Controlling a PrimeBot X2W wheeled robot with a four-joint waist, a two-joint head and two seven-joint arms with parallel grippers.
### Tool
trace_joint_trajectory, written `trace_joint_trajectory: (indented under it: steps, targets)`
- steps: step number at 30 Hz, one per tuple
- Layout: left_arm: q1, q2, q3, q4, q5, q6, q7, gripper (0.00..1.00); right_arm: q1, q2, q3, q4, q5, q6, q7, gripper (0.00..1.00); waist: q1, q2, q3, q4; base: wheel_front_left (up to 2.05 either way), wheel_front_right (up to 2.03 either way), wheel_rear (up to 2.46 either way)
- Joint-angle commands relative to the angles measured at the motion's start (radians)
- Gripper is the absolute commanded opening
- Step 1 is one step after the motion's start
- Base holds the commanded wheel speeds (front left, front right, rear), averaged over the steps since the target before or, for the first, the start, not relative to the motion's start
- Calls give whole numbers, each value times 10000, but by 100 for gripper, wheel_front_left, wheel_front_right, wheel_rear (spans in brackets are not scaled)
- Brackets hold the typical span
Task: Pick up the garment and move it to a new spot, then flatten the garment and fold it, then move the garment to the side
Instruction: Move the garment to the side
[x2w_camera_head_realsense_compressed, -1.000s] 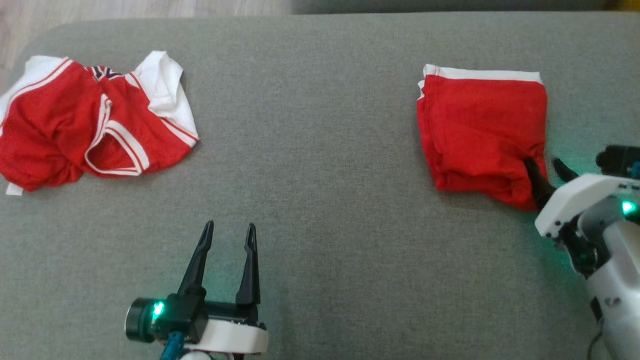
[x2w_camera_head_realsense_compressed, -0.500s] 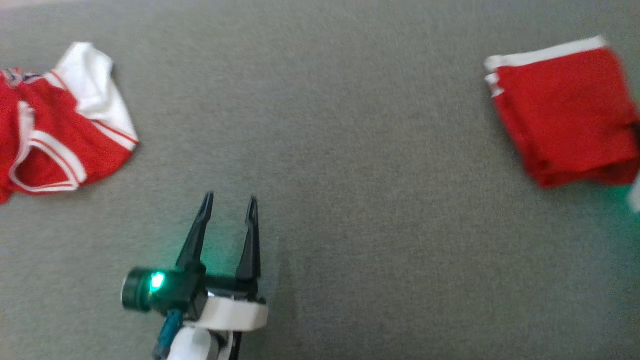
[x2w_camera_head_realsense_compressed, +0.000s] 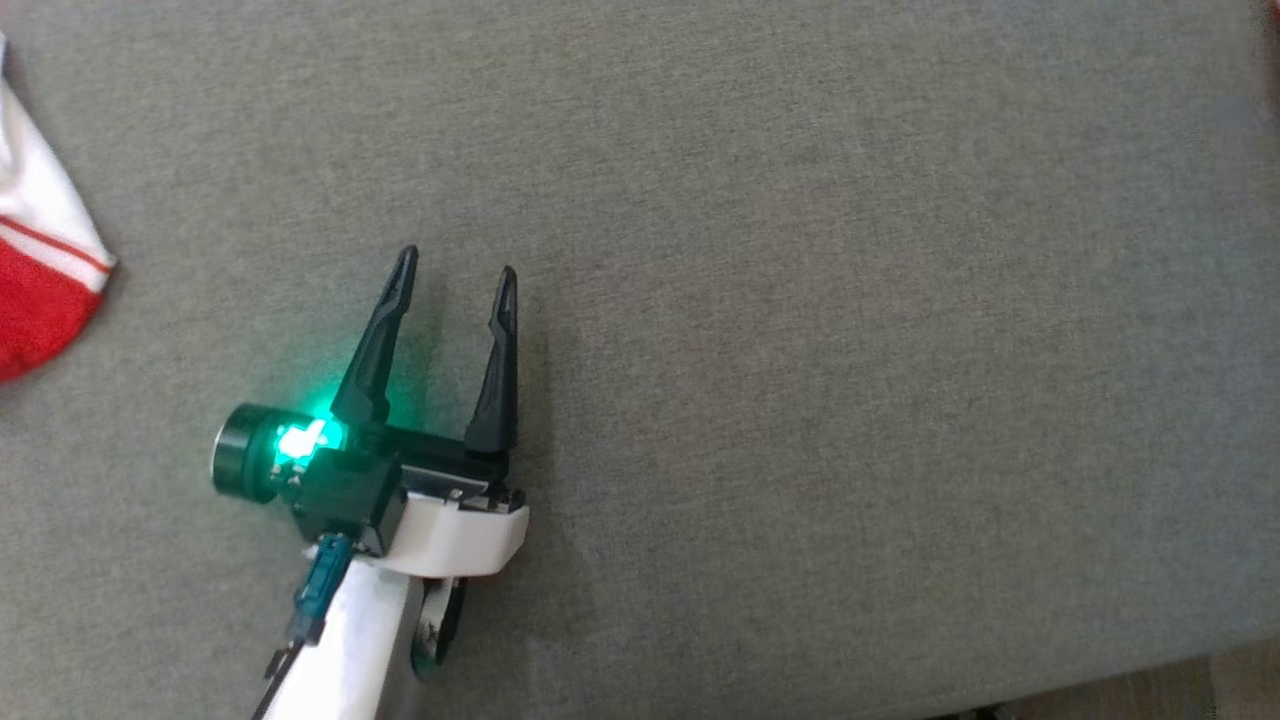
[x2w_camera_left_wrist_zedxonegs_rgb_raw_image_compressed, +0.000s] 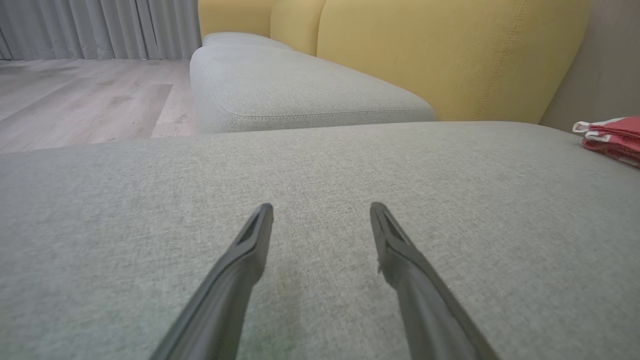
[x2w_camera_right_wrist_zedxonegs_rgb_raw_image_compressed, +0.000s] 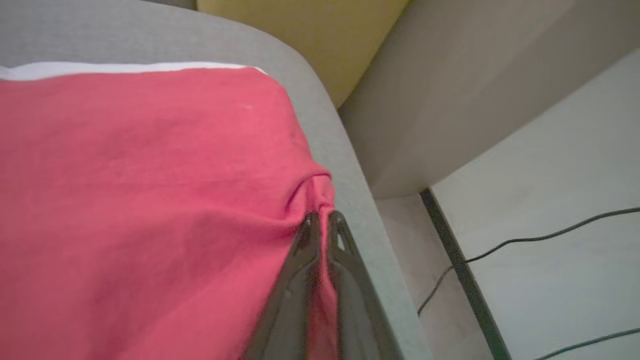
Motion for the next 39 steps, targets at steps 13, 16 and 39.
trace_joint_trajectory:
  steps: [13,16,39]
  targets:
    - [540,-32,480,410,-491,-5,8,100,482,2307,-624,-733,-2465,-7,-2434,100,-1,0,-1876,244,0,0,0]
    - [949,-51,651,540,-883,60,8,100,1062,3168,-255,-1223,-2186,-7,-2688,100,-1,0,-2621,400,0,0,0]
    - [2957,-67,1329,1798,-1606,114,8,100,7218,6282,876,-5168,-1487,-7,-2949,100,-1,0,-6747,1404,0,0,0]
